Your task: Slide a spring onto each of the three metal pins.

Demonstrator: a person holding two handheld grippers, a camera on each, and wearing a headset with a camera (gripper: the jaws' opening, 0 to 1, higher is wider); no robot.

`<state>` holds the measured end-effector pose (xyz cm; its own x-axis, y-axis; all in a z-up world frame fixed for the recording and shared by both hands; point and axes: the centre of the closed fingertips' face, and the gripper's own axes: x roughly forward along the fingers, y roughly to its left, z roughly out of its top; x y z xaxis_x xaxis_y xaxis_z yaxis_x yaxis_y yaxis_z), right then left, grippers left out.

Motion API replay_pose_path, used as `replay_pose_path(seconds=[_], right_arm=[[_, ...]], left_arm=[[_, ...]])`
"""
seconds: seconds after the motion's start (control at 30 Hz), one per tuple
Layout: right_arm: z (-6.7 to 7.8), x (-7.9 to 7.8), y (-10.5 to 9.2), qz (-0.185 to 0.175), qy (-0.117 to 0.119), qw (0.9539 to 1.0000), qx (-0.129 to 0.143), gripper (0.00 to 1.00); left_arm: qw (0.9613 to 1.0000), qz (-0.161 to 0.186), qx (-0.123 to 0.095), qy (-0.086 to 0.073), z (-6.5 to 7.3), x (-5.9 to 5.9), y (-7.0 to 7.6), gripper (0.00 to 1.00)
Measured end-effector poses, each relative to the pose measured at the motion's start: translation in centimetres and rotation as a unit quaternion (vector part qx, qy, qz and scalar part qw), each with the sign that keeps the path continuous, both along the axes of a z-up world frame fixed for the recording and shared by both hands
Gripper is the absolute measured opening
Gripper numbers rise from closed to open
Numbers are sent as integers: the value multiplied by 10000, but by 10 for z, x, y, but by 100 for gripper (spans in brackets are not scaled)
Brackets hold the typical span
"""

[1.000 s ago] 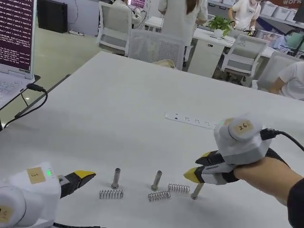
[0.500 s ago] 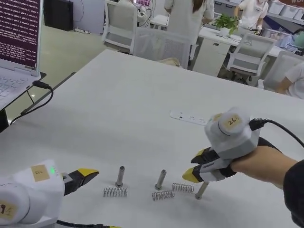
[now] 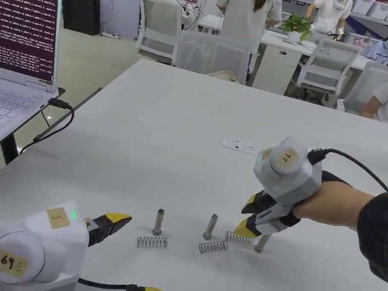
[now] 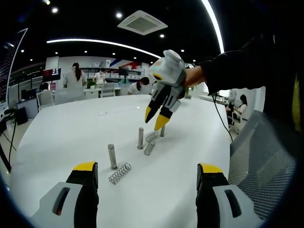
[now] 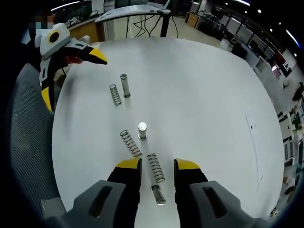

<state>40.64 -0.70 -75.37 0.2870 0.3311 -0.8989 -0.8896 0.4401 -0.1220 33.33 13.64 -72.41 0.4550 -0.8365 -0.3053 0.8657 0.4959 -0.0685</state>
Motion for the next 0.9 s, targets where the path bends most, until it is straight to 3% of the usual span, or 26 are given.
replay_pose_path(seconds=[0.4,0.9], right_arm=[[-17,-4,2,429,272,9980,-375,22],[-31,-3,3,628,381,9957,-562,17]], left_arm=[[10000,5,-6,26,0,-1,1,83],[10000,7,10,91,-4,-2,1,82]])
